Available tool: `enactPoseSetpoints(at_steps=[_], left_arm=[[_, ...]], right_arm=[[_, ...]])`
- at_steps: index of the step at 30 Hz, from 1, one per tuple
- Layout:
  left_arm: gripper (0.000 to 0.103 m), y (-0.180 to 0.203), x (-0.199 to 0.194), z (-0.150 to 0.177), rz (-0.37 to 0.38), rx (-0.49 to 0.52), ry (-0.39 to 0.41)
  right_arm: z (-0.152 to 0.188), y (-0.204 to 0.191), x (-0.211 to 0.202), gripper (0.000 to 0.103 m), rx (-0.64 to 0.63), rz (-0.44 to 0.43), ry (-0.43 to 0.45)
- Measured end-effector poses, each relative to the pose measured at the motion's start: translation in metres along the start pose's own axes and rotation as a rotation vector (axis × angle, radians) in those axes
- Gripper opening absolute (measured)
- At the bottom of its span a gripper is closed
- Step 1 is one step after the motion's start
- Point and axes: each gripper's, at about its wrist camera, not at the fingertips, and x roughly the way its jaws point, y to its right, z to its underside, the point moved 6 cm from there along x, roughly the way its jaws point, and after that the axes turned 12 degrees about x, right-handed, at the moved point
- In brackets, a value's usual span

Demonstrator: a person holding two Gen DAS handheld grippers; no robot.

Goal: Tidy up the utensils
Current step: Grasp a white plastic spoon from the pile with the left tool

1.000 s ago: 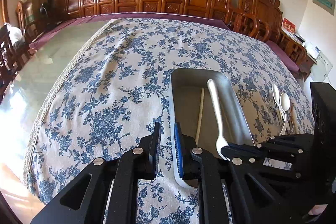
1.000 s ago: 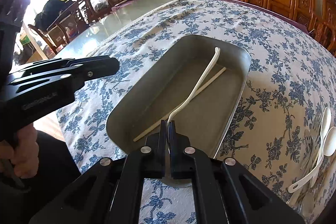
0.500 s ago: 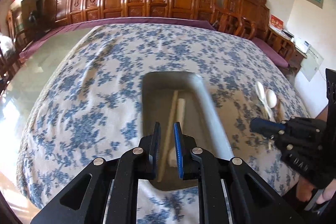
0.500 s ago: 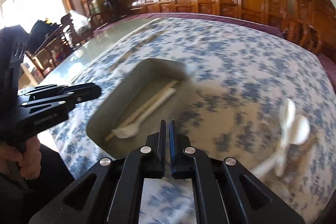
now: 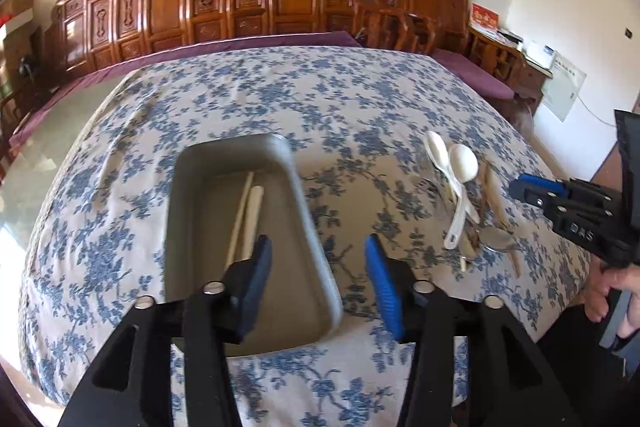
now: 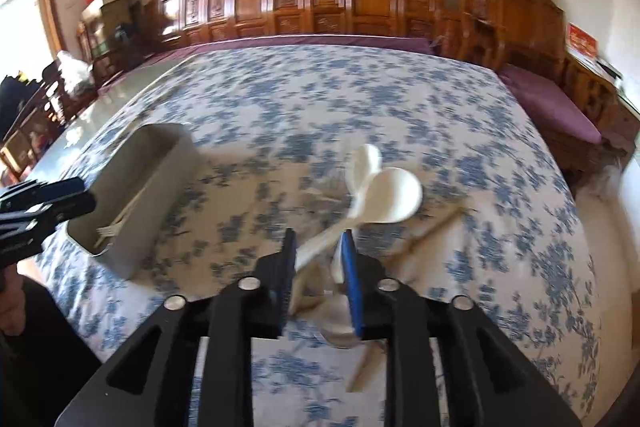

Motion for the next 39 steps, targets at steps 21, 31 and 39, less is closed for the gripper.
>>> enactPoseSetpoints(at_steps=[21,31,39], left_arm=[[0.033,0.118,0.105,-0.058,0.201,0.192,-0.121],[0.020,0.158,0.165,-0.067,0.249,0.224,-0.208],[0.003,0.156,0.154,-0.072,0.228,0.226,-0.175]], right_arm=[[0.010,0.084,0.042,0.038,0.109,0.100,-0.047],[0.005,0.095,0.039,0.038,0.174,0.052,-0.041],[0.001,0.086,0.038,0.038,0.168,0.024,-0.030]])
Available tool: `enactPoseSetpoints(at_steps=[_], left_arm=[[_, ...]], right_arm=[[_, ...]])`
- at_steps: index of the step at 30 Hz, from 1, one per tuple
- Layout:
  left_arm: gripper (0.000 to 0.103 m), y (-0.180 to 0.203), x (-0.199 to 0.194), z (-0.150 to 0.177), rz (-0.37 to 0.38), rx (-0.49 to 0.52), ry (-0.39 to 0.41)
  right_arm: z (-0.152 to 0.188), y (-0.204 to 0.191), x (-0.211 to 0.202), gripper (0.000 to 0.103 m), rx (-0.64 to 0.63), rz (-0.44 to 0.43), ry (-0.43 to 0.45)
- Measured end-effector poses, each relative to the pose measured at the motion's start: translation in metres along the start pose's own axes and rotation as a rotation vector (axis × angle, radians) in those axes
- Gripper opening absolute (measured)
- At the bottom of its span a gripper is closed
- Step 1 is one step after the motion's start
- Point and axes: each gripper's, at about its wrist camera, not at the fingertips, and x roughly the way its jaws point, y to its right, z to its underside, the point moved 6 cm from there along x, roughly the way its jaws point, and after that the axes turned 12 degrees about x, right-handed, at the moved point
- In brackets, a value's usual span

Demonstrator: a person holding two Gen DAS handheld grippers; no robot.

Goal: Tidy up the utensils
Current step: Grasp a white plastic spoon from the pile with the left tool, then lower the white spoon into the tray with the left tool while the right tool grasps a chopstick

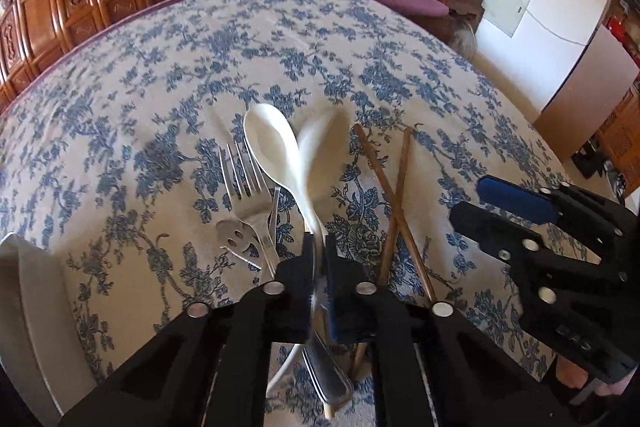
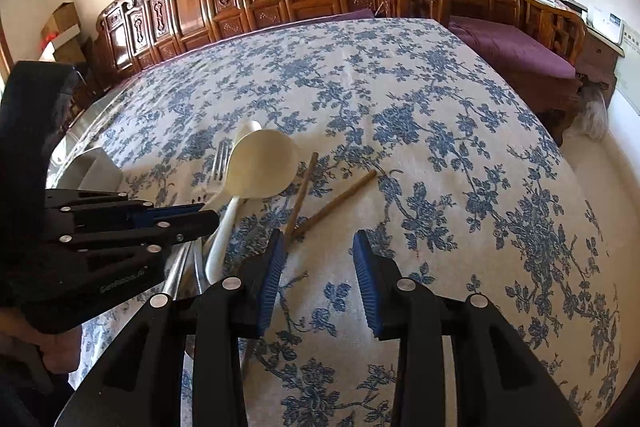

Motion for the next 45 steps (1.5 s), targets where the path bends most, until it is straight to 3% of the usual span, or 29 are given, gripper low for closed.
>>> enactPoseSetpoints(at_steps=[12,14,21,27,33,38,45], left_arm=[[0.003,-0.022,-0.067,0.032,-0.037,-0.061,0.095],[0.003,-0.026,-0.074,0.037,-0.060,-0.066,0.104],[0.003,-0.027,-0.090,0.052,-0.067,-0.088,0.112],[0.003,-0.028,-0.103,0.059,-0.086,-0.095,0.118],[0.003,-0.032,-0.119,0.063,-0.115,-0.101,0.127],[0.003,-0.039,-0.132,0.066,-0.145,-0.108,0.136],[0.003,-0.061,-0.151,0.073,-0.188,-0.145,0.146]], right_arm=[[0.008,-0.019,0.020,0.038,-0.026,0.005,-0.063],[0.010,-0.019,0.023,0.031,-0.018,-0.006,-0.080],[0.021,-0.017,0.031,0.025,-0.007,0.019,-0.137],[0.028,-0.028,0.031,0.024,-0.073,0.049,-0.132],[0.030,-0.022,0.028,0.012,-0.082,0.080,-0.123],[0.030,-0.015,0.025,0.006,-0.062,0.078,-0.127],[0.019,-0.014,0.012,0.006,-0.033,0.045,-0.079]])
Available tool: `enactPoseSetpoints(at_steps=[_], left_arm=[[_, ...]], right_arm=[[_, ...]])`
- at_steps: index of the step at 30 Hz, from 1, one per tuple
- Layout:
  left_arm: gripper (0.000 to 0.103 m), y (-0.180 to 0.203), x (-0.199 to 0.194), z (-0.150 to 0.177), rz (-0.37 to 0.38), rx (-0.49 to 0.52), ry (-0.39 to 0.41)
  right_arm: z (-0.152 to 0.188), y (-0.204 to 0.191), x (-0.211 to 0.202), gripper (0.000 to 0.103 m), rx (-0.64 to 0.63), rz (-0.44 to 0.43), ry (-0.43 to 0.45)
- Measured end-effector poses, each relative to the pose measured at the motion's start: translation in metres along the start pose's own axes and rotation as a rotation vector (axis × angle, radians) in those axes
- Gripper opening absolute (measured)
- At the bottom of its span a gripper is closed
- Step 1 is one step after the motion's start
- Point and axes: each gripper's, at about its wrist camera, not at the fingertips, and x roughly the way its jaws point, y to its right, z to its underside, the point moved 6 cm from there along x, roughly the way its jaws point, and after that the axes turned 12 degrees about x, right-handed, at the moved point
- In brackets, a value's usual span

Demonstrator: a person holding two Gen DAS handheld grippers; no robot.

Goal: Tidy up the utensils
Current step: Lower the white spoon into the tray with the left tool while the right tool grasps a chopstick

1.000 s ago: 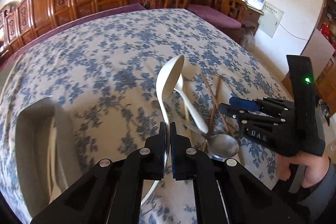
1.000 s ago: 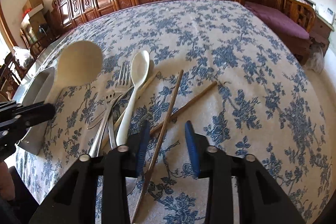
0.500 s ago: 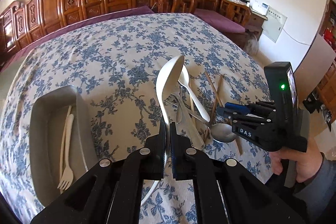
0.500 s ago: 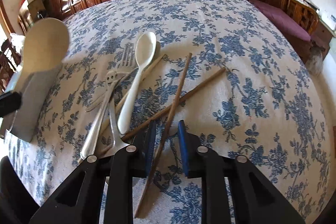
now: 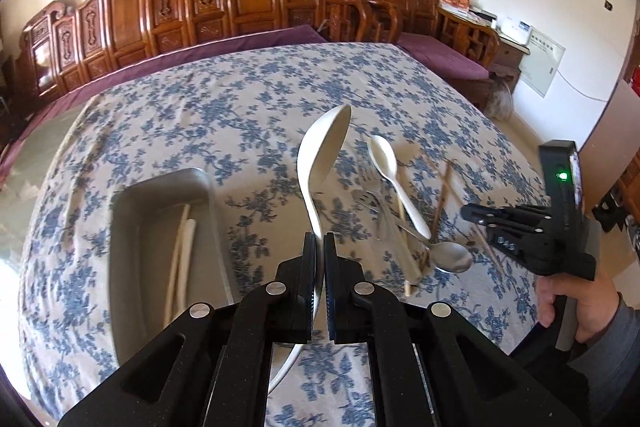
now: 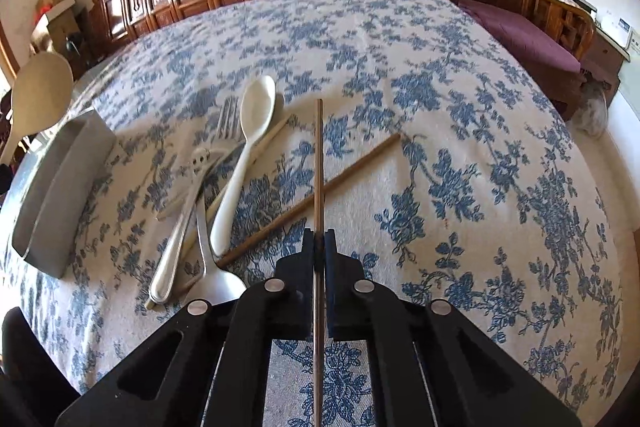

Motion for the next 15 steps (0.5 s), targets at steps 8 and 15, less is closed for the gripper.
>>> enactPoseSetpoints(at_steps=[8,15], left_arm=[[0.003,-0.041,-0.009,0.010,-0.064,-0.060,-0.009],[0.003,-0.079,-0.002,0.028,-0.119,-0.126,-0.050]], right_arm=[[-0.004,-0.038,-0.024,0.006,-0.040,-0.112,0.067],[0.000,-0.079,-0.029,0.006,-0.108,-0.187,0.076]])
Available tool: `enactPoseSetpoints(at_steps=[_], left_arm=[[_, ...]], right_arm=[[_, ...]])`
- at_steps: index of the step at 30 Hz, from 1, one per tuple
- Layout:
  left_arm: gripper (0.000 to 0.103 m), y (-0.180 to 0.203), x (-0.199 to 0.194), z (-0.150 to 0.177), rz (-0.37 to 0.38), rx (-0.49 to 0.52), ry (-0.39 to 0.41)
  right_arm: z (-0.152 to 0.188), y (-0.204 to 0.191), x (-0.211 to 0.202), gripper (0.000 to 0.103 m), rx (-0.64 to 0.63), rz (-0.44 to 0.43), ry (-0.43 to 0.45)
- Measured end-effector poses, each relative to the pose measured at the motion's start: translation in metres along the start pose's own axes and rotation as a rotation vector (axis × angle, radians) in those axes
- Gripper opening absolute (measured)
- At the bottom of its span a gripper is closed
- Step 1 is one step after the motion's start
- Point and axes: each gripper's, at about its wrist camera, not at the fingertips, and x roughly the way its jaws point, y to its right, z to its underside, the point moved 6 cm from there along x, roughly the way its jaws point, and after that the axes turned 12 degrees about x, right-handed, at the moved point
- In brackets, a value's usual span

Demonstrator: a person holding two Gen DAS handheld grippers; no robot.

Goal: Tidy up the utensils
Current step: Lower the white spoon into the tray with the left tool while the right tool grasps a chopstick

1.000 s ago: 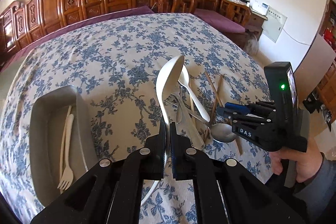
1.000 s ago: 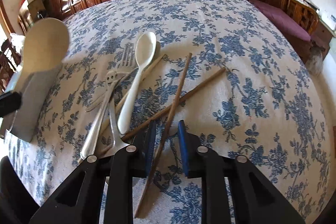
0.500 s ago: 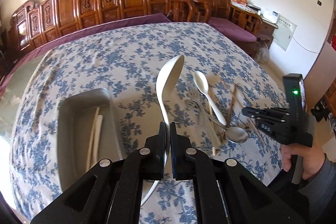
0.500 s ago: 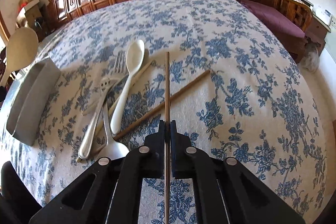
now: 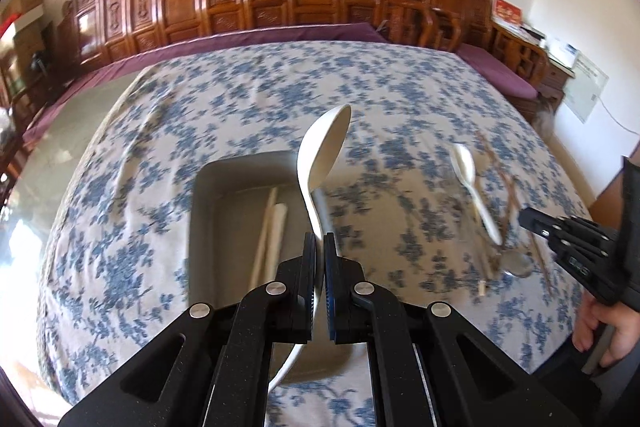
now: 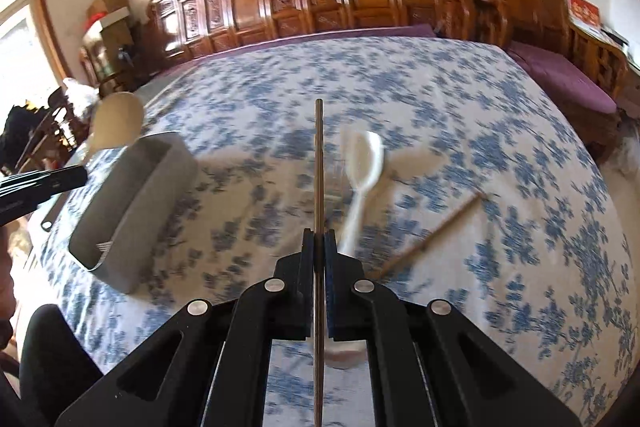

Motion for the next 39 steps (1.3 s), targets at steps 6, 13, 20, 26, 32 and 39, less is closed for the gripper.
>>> enactPoseSetpoints(at_steps=[6,13,20,26,32,39], left_arm=[[0.003,-0.026,0.025,0.011,-0.032,-0.044,-0.058],[0.003,-0.040,0.058,0.022,-0.042,-0.070,-0.127],[0.003,-0.042,0.075,0.023,-0.046,-0.061,-0.157],[0.007,-0.042,0.084,0.021,-0.050,-0.056,-0.176],[0.025,-0.042,0.075,0.022,-0.059,-0.039,-0.151],[0.028,-0.044,0.043,0.023,-0.058,-0.027,-0.075]], right_arm=[[0.000,-0.012,0.001,0.006,-0.018,-0.030,-0.005],[-0.003,-0.007,0.002,0.006,0.000,-0.035,-0.005],[-0.001,-0.010,0.004,0.006,-0.010,-0.041,-0.011],[-0.001,-0.014,0.007,0.006,-0.016,-0.048,-0.017],[0.001,-0.019,0.008,0.006,-0.013,-0.059,-0.027],[0.004,-0.040,0.006,0.006,-0.020,-0.089,-0.044]])
